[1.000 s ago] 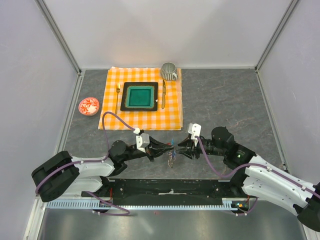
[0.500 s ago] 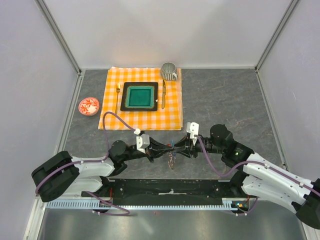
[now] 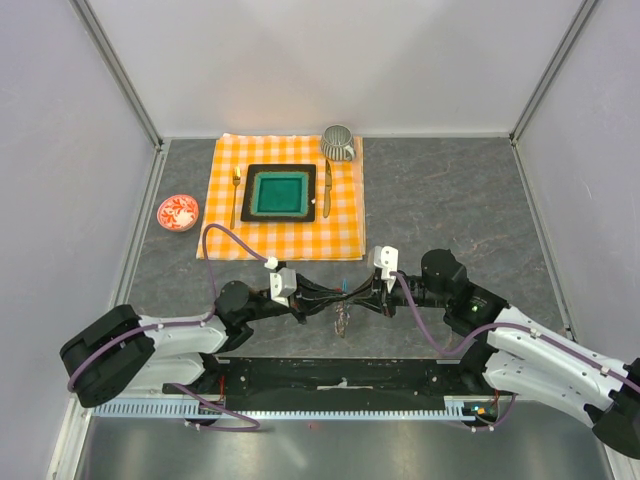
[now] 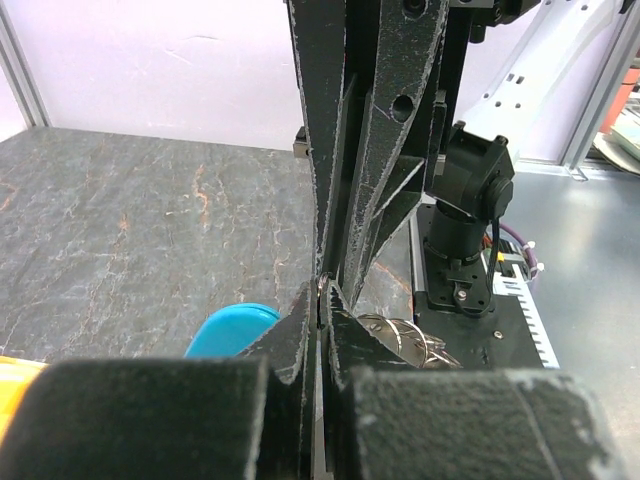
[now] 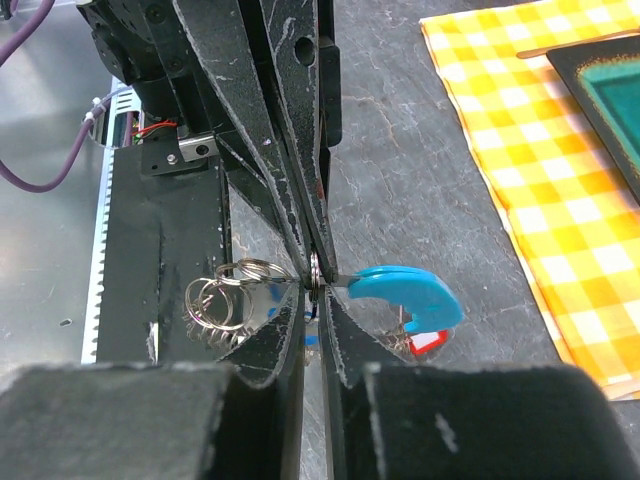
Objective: Put the keys on the keyring
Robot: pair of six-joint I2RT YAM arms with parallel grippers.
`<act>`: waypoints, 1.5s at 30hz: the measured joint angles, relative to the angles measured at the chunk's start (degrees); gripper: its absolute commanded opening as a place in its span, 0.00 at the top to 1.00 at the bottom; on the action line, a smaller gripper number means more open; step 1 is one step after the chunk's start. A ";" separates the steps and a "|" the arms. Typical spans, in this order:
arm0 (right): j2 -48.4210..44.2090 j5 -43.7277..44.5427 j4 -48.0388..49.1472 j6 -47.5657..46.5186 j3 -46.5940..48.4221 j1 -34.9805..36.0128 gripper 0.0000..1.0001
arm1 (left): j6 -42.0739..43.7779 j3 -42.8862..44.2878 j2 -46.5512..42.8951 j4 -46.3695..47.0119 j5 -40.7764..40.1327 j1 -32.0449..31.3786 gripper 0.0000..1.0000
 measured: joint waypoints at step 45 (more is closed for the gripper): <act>34.05 22.36 -48.39 -23.63 39.12 9.22 1.00 | 7.50 -5.27 -18.56 -26.56 -8.33 1.01 0.44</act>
